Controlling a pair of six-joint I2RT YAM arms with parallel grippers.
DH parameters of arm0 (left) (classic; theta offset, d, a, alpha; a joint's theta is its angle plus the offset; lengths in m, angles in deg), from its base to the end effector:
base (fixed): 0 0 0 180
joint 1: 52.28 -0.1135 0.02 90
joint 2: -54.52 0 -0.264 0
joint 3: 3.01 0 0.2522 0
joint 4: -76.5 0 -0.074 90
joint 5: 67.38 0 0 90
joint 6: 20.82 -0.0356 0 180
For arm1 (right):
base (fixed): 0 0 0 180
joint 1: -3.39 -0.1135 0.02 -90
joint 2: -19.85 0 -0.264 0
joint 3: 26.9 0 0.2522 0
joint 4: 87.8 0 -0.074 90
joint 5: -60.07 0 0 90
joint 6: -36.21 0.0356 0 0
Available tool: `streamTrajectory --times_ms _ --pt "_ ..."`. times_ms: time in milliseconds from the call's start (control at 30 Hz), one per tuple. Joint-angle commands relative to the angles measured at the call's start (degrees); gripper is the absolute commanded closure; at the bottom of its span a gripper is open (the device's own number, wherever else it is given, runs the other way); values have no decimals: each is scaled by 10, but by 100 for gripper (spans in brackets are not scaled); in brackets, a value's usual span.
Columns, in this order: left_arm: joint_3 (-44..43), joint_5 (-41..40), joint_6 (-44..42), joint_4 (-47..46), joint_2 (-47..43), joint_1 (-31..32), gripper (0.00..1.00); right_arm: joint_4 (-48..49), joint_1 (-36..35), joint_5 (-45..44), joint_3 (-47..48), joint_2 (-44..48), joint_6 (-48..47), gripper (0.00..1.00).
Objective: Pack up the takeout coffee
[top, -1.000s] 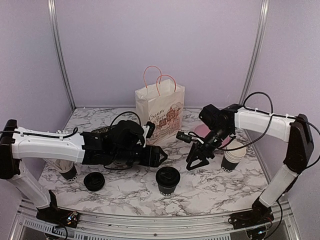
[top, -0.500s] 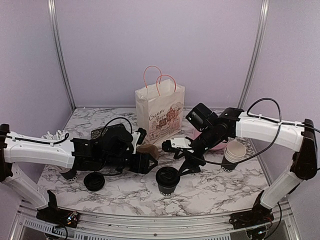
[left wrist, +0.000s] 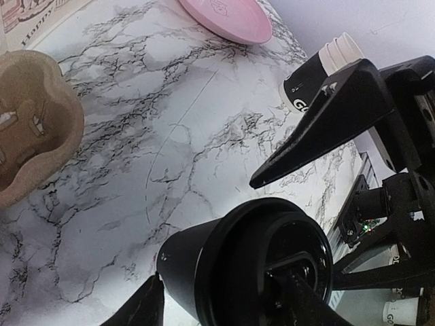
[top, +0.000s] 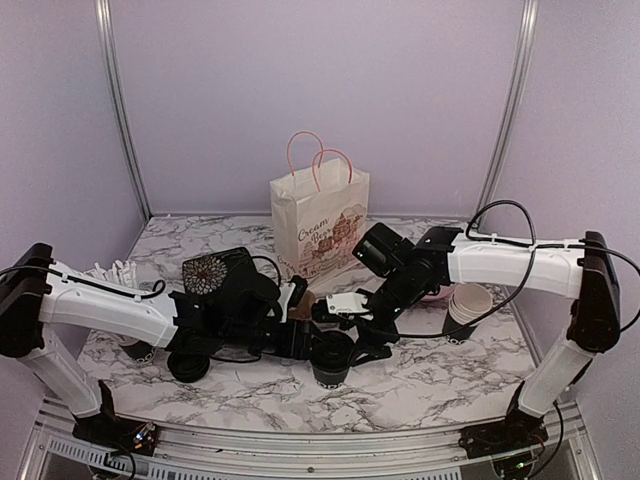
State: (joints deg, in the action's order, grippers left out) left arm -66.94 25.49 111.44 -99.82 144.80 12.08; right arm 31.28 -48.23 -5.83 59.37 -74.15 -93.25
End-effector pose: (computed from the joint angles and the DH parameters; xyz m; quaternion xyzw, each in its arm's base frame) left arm 0.1464 -0.3092 0.2107 0.1782 0.8474 -0.4136 0.2811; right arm 0.1917 0.2654 0.2437 -0.7130 0.6455 0.2232 0.1584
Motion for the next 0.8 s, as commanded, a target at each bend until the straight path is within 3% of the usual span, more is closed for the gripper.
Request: streamTrajectory --times_ms 0,433,767 --pt "-4 19 12 -22 17 -2 42 6 -5 9 25 -13 10 13" --pt "30 25 44 -28 32 -2 51 -9 -5 52 70 -43 45 4" --pt "38 19 49 -31 39 -2 53 6 -7 29 33 -45 29 1"
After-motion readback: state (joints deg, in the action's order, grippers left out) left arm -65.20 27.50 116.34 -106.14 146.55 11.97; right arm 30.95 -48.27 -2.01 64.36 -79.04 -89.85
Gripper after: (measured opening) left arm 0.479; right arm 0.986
